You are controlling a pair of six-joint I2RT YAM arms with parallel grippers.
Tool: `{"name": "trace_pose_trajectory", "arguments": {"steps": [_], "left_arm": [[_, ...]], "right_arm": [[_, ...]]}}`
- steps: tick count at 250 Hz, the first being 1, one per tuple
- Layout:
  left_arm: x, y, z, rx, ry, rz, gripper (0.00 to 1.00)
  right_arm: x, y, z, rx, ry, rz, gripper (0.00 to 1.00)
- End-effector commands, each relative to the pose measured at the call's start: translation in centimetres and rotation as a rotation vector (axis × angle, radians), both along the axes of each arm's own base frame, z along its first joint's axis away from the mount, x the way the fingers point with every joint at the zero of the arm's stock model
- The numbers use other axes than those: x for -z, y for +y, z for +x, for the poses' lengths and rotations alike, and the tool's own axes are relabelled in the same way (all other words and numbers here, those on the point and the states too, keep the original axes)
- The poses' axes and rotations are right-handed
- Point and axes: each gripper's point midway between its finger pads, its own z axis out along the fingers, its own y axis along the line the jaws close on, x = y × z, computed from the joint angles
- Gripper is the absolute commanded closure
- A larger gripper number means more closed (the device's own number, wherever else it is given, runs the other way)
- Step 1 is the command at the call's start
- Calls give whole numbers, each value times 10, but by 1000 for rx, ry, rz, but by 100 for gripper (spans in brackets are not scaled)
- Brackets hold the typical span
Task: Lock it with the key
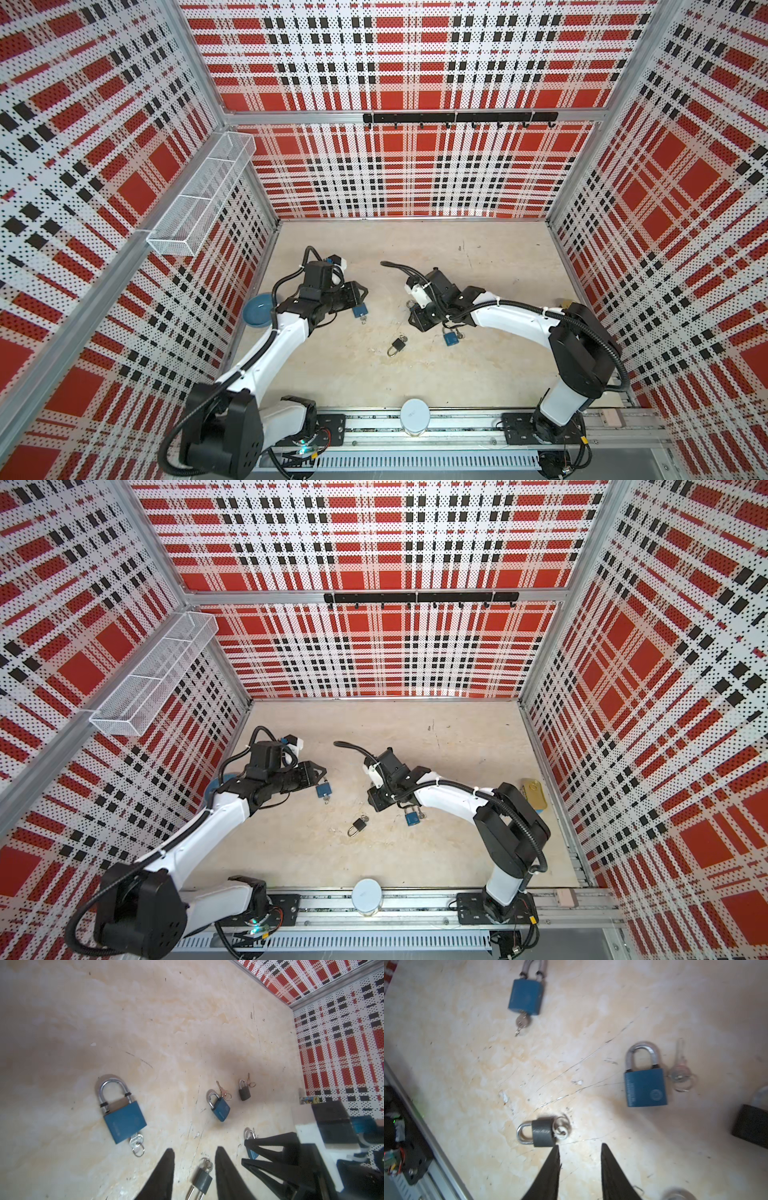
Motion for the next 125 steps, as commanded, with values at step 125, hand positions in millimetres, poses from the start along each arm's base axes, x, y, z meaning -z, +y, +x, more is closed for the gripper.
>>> {"name": "trace_pose_trajectory", "arguments": {"steps": [125], "left_arm": [[-13,39,-29,-155,-14,-9,60]], "right_arm": [[45,60,-4,-192,116,39,78]]}}
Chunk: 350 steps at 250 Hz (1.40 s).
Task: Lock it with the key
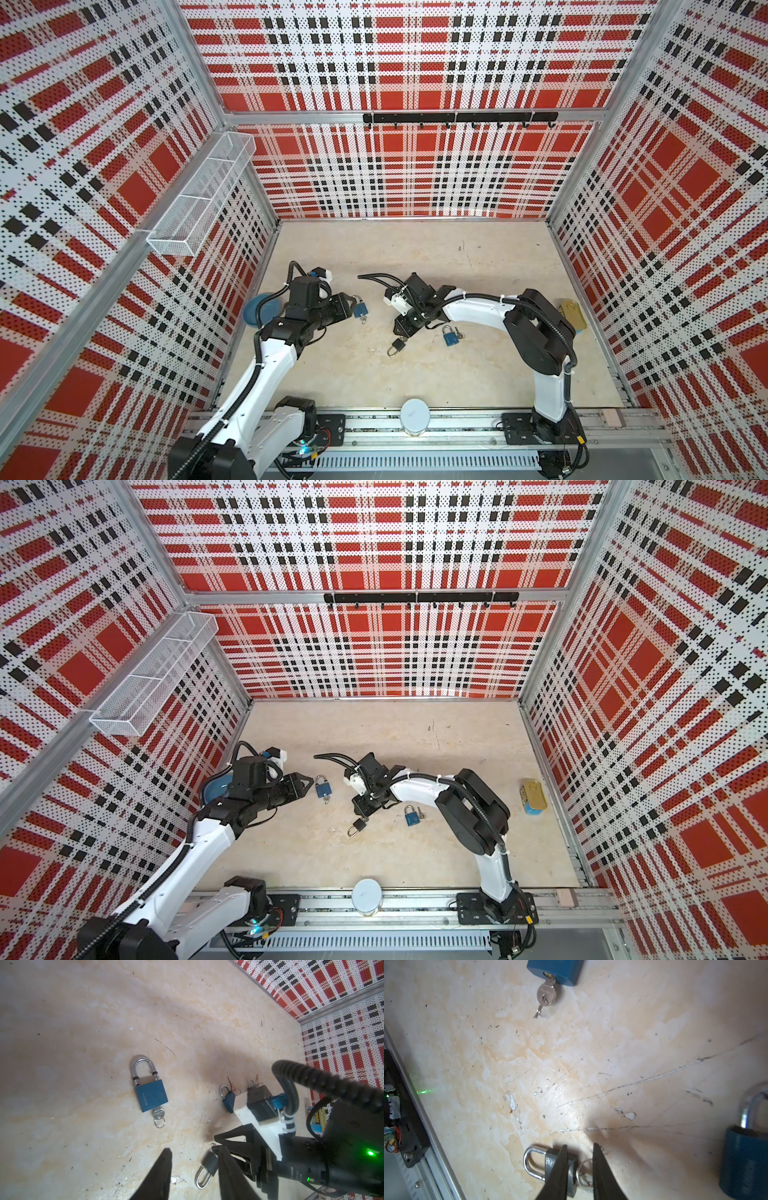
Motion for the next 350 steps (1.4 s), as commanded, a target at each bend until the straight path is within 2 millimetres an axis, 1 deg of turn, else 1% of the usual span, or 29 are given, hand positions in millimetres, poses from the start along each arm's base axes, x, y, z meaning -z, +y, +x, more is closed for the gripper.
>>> {"name": "trace_pose_trajectory", "arguments": {"steps": [1,39,60,92,156,204,242,282,324,350], "left_arm": [[-10,10,-1,-49,-15,-14,60],[-28,17,-1,-71,-54,-40,58],[-31,20,-1,-74,-59,-41,58],[-31,20,-1,-73,-55,-48,58],[-27,19,-3,-65,-47,-56,58],[-27,18,-3,-58,-49,-66,58],[-25,16,-2,-53,-45,-72,58],[-25,14,-2,-40,-44,-82,58],[-26,12,0,-39,-49,-98,58],[-27,12,0,-41,-51,-103,58]], "right_arm": [[-3,13,1,-38,2,42,78],[7,12,-6,-45,37,37,78],[9,8,-8,-39,44,29,78],[9,4,-14,-36,60,29,78],[10,-10,-33,-34,114,31,77],[4,-16,-45,-26,136,45,75],[-1,-23,-51,-34,139,37,69],[-4,-29,-60,-93,100,-1,62],[-2,-31,-60,-130,25,-58,59],[-3,-30,-58,-155,-31,-77,54]]}}
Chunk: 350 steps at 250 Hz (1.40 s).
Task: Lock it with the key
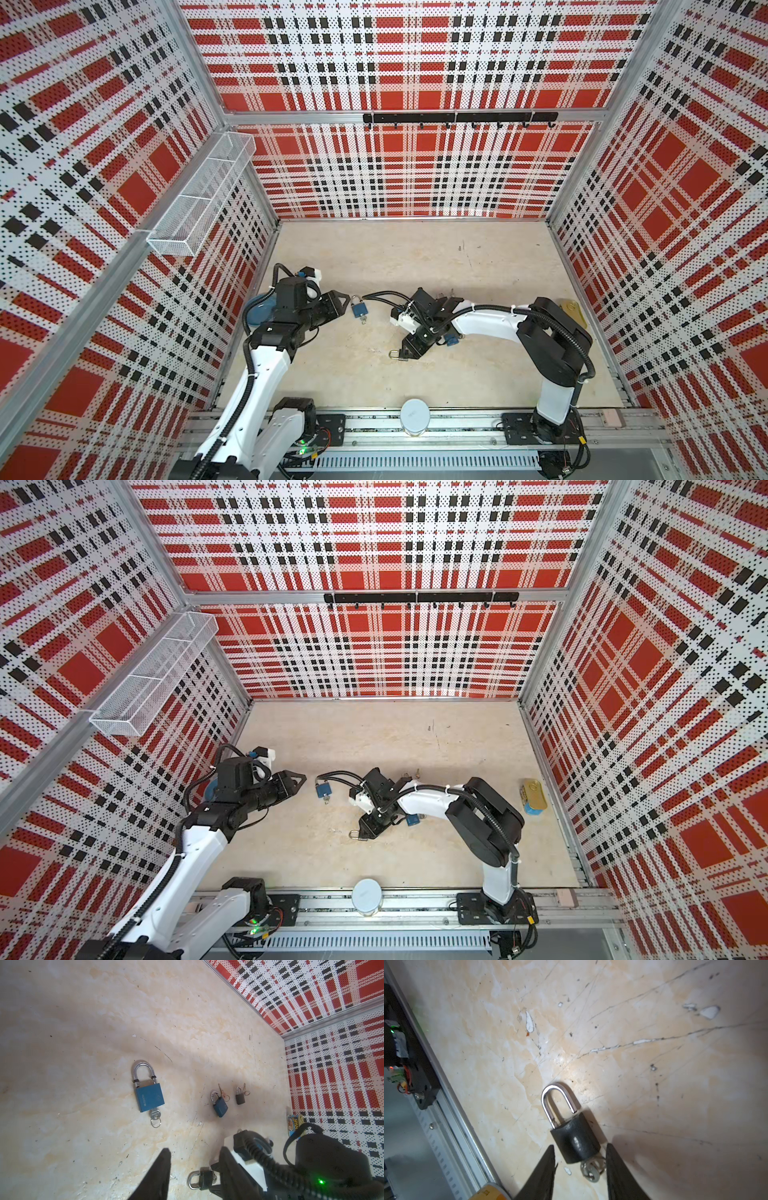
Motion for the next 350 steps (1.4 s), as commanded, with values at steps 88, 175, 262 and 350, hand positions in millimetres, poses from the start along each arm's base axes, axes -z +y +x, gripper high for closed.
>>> {"name": "trace_pose_trajectory", "arguments": {"steps": [88,175,262,350], "left_arm": [[-11,2,3,-13,-31,-31,58],[-9,4,2,-20,-26,-39,58],[-11,6,1,-24,-33,-56,58],[-9,8,-1,-24,-29,-78,57]], "right_arm": [[-5,6,11,-118,-209,-47,47],[0,11,-2,-187,-248,-76,46],[8,13,-3,-201,-278,-123,56],[14,13,-5,-213,-281,-154,55]]}}
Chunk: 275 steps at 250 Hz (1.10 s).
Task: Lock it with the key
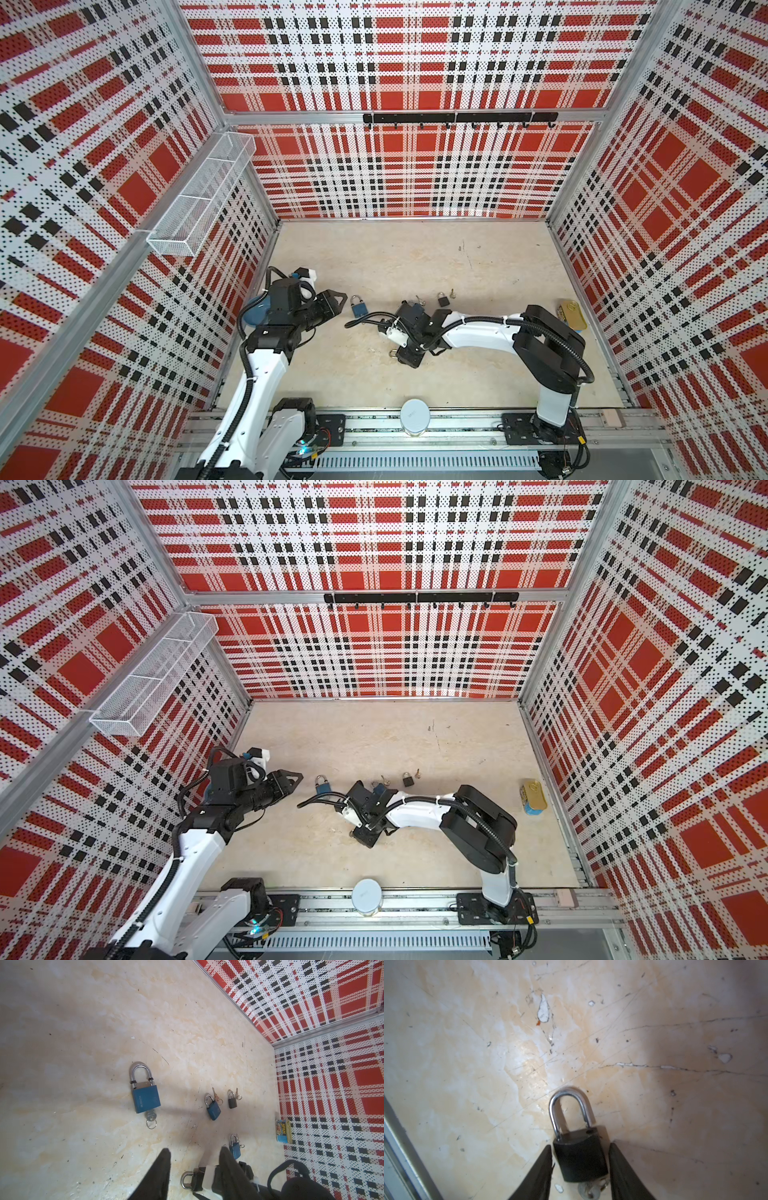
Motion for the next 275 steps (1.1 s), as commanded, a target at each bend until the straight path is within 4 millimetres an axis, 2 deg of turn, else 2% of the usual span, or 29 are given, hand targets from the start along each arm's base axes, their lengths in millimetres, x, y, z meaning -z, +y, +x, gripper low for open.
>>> {"name": "trace_pose_trajectory", "arguments": {"steps": [1,35,129,201,235,275], "left_arm": [[-3,1,0,1,-21,-17,57],[-3,1,1,-1,-24,-23,57],[-5,2,3,-3,-28,-43,57],[-7,3,3,-11,-31,-49,57],[-8,5,4,-19,-32,-43,57],[-14,5,4,-17,-49,-36,57]], "right_arm": [[8,0,0,-26,-12,-35,55],[11,-2,-1,-27,-12,-51,58],[19,-11,-3,-31,-26,-103,56],[24,-15,-3,-34,-40,-131,73],[14,-12,-3,-24,-48,-103,76],[-16,-2,0,-15,-64,-33,77]]}}
